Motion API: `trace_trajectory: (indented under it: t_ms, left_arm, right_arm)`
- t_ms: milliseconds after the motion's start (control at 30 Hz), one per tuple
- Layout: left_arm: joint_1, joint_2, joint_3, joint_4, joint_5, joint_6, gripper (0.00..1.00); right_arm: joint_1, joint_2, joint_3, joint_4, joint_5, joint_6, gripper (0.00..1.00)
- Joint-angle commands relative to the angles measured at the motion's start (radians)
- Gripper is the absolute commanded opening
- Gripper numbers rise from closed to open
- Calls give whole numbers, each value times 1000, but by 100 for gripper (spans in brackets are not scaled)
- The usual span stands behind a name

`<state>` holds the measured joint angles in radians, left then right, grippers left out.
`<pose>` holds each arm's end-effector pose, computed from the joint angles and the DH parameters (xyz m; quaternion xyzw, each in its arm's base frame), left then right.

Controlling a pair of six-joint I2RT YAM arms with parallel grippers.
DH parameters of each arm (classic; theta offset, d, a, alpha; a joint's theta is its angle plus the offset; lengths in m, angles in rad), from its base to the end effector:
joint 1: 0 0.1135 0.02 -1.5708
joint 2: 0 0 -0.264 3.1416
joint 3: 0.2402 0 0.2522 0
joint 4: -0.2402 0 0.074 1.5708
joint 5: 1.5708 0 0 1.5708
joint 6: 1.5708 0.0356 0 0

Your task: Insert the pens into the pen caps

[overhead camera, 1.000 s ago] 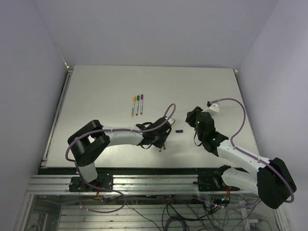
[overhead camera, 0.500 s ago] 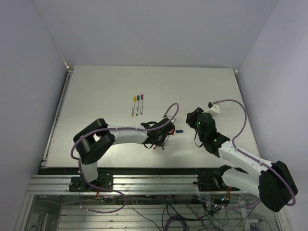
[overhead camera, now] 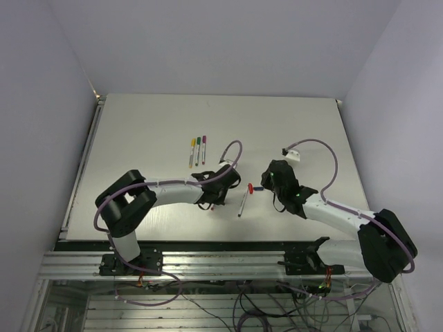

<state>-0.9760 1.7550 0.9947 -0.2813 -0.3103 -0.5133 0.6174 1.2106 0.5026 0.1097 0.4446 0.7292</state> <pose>0.2005 -0.2769 0.1546 0.1793 0.9375 -0.0654 0.2911 0.2044 0.1263 0.1871 0.1511 0.8552 0.1318 0.4779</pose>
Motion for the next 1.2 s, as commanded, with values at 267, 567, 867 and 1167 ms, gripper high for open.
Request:
trace_trajectory:
  t_ms: [267,567,867,1167]
  left_arm:
    - [93,-70,21,106,-22,33,7]
    - [154,-121,-41,196,49,35,7]
    - [182,-148,-49,200,34,46,7]
    - [193,-139,-53,211,58,37,7]
  right_arm:
    - [6,140,97,8,-103,-90,14]
    - [22,239,150,-22,-196,-140,20]
    - [42,270,158,-55,-173,-128,22]
    - [50,309,175,-98,-125,-136,22]
